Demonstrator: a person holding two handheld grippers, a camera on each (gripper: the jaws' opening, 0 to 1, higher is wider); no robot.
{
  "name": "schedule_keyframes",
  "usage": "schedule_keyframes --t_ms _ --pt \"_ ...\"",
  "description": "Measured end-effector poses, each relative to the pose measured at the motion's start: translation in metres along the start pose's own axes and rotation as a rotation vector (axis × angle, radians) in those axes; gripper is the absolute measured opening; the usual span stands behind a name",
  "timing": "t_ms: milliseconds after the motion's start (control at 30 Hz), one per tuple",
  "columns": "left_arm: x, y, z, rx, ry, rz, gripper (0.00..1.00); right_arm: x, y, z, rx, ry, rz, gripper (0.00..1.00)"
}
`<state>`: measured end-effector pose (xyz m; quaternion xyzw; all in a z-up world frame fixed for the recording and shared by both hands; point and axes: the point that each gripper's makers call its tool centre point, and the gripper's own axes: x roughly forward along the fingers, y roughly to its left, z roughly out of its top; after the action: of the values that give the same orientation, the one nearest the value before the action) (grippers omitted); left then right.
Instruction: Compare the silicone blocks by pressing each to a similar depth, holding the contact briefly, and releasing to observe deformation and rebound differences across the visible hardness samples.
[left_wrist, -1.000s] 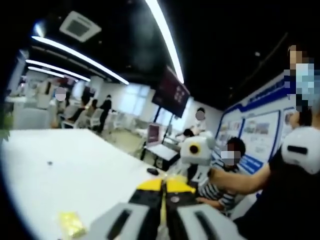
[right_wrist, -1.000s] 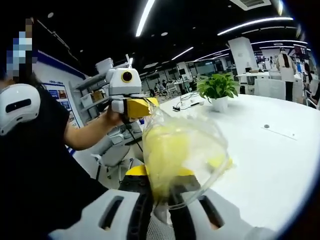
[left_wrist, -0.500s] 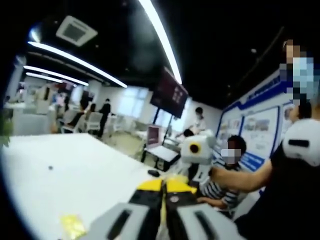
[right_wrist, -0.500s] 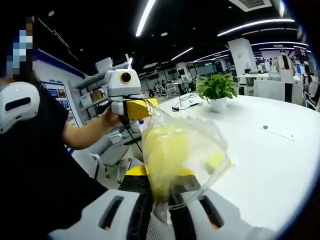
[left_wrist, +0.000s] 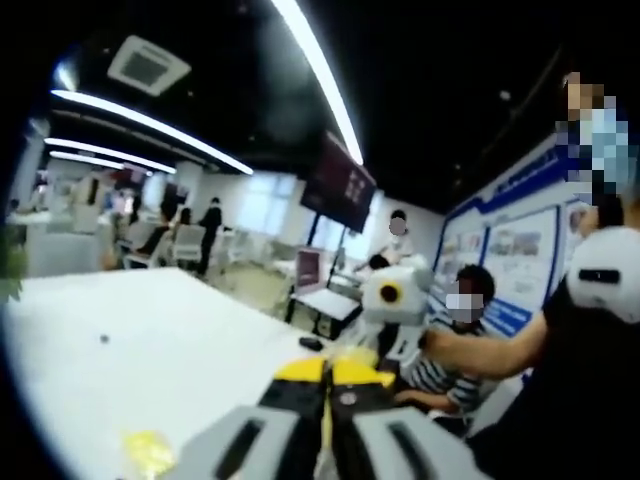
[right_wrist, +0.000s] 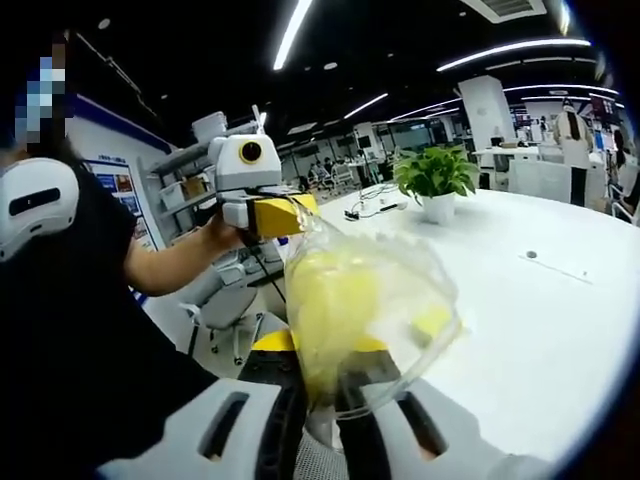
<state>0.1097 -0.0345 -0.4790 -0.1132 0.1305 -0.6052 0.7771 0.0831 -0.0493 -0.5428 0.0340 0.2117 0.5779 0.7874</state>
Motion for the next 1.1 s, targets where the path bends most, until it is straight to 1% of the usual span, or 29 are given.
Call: schedule_keyframes --t_ms 300,333,367,400,433,467,500,533,600,667,733,767,800,867,933,967,1000,1067,1100 --pt "0.003 0.004 -0.002 0.003 -0.009 0.010 0.00 -0.001 -0.004 -0.002 -0.001 -0.001 -0.006 0.05" --pt "0.004 0.005 -0.002 -0.010 -0.016 0.010 0.00 -0.001 -0.006 -0.003 -0.005 -0.008 -0.010 0.06" --pt "0.004 0.005 0.000 -0.025 -0.032 0.006 0.00 -0.001 -0.011 0.000 -0.038 -0.032 -0.027 0.07" --pt "0.005 0.005 0.001 -0.068 -0.052 -0.004 0.00 -0.002 -0.011 0.000 -0.055 -0.048 -0.022 0.07" --pt "0.006 0.007 0.002 -0.092 -0.067 -0.002 0.00 -0.002 -0.014 -0.001 -0.037 -0.056 -0.031 0.08" --pt "0.005 0.006 0.005 -0.159 -0.095 -0.029 0.00 -0.001 -0.018 0.002 -0.035 -0.081 -0.051 0.10" --pt "0.005 0.006 0.006 -0.172 -0.105 -0.039 0.00 -0.001 -0.019 0.005 -0.082 -0.117 -0.053 0.10" --pt "0.004 0.009 0.007 -0.172 -0.134 -0.041 0.00 -0.001 -0.018 0.003 -0.066 -0.113 -0.057 0.11" --pt "0.004 0.011 0.003 -0.195 -0.129 -0.040 0.00 0.000 -0.020 0.001 -0.070 -0.116 -0.072 0.12" --pt "0.005 0.011 0.002 -0.192 -0.127 -0.039 0.00 0.002 -0.023 -0.002 -0.067 -0.122 -0.085 0.13" --pt "0.005 0.012 -0.001 -0.191 -0.117 -0.034 0.00 0.004 -0.024 -0.006 -0.050 -0.122 -0.082 0.15" --pt "0.005 0.012 -0.001 -0.189 -0.118 -0.033 0.00 0.006 -0.022 -0.008 -0.032 -0.126 -0.067 0.16" --pt "0.005 0.012 -0.002 -0.191 -0.113 -0.034 0.00 0.008 -0.021 -0.010 -0.015 -0.132 -0.060 0.17" --pt "0.006 0.012 -0.004 -0.198 -0.104 -0.032 0.00 0.012 -0.021 -0.014 -0.013 -0.132 -0.063 0.24" --pt "0.006 0.014 -0.007 -0.206 -0.095 -0.023 0.00 0.015 -0.024 -0.018 -0.018 -0.137 -0.086 0.29" --pt "0.005 0.015 -0.009 -0.205 -0.088 -0.021 0.00 0.014 -0.027 -0.017 -0.007 -0.155 -0.096 0.29" --pt "0.005 0.018 -0.011 -0.210 -0.084 -0.010 0.00 0.014 -0.028 -0.017 -0.001 -0.158 -0.102 0.29" --pt "0.003 0.022 -0.014 -0.228 -0.085 -0.005 0.00 0.012 -0.036 -0.021 -0.011 -0.139 -0.151 0.31" --pt "0.002 0.025 -0.015 -0.235 -0.089 0.008 0.00 0.012 -0.041 -0.024 -0.026 -0.131 -0.177 0.33"
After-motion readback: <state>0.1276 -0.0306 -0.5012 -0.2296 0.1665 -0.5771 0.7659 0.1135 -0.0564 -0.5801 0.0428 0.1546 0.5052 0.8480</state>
